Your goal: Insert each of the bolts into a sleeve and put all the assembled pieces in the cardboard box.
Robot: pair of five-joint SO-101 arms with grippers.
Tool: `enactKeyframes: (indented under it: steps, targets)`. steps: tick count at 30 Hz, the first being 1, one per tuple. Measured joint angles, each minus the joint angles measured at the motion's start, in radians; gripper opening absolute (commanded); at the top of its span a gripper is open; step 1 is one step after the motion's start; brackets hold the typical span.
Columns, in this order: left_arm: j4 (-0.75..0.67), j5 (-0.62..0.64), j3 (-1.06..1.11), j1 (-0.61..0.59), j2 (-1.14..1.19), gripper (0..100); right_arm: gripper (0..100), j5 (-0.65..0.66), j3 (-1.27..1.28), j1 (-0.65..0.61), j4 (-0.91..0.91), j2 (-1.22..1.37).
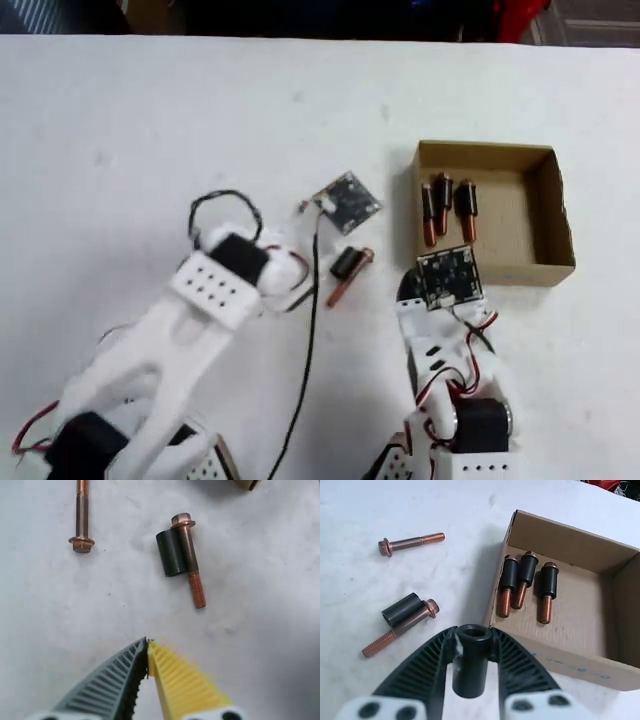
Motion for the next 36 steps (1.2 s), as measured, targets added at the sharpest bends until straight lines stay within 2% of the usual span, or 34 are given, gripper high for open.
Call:
enactKeyframes:
  steps: [8,16,29,34,36]
  targets:
    - [-0.003,0.098,-0.209,0.035,0.255,2,1.6,0.000,0.003,0.060,0.000,0.000]
    - [-0.006,0.107,-0.373,0.103,0.462,2,1.7,0.000,0.003,0.130,0.000,0.000]
    - [-0.006,0.107,-0.582,0.117,0.753,3,1.7,0.000,0.003,0.129,0.000,0.000]
    - [-0.006,0.107,-0.614,0.117,0.795,10,1.7,0.000,0.003,0.129,0.000,0.000]
    - [-0.006,0.107,-0.615,0.117,0.802,9,1.7,0.000,0.003,0.129,0.000,0.000]
